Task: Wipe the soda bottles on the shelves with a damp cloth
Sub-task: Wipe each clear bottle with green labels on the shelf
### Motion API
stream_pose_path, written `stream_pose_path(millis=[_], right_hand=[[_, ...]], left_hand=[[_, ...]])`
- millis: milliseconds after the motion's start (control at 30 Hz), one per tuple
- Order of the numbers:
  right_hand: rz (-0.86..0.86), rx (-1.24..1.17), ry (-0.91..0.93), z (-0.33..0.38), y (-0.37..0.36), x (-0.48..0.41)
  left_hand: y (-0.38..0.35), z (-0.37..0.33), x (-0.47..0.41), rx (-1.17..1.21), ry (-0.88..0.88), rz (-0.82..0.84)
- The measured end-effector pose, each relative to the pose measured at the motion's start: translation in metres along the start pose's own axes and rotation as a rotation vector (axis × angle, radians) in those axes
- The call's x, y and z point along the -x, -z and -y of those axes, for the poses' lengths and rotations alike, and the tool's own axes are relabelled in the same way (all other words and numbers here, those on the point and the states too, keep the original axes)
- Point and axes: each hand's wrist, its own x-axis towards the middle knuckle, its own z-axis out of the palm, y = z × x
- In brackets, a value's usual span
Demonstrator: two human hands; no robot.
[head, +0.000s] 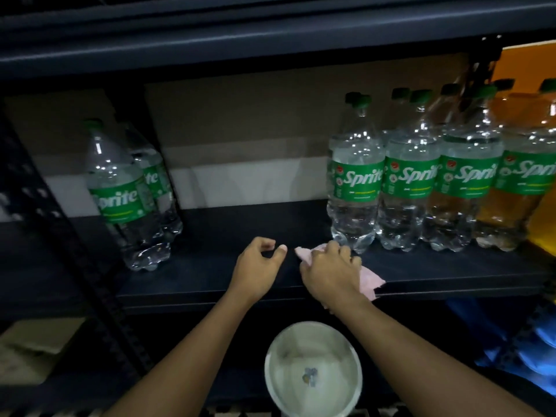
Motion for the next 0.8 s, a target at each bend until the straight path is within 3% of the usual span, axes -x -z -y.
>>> stream_pose_path(millis=[167,333,467,533,667,800], right_hand=[[-0.050,-0.079,0.048,0.039,0.020,-0.010],[0.044,-0.583,0.312,0.104,0.026,-0.017],[0.123,-0.733,0.400,0.164,0.021,-0.016],[0.166,-0.774,0.408,0.192,0.015,-0.017],[0.232,-0.900,0.397,0.240,0.003,-0.021],[0.285,-1.017,0.390,0.269,-0.012,-0.023]], left_hand=[[0.047,0.019,0.017,0.016,-0.037,-0.118],[0.105,0.034,0.029,0.026,-0.124,-0.391],[0.159,0.049,0.025,0.000,-0.106,-0.658],[0.181,0.057,0.018,-0.047,0.001,-0.631],[0.201,0.073,0.003,-0.139,0.211,-0.340],[0.213,0.078,-0.012,-0.008,0.322,-0.259]])
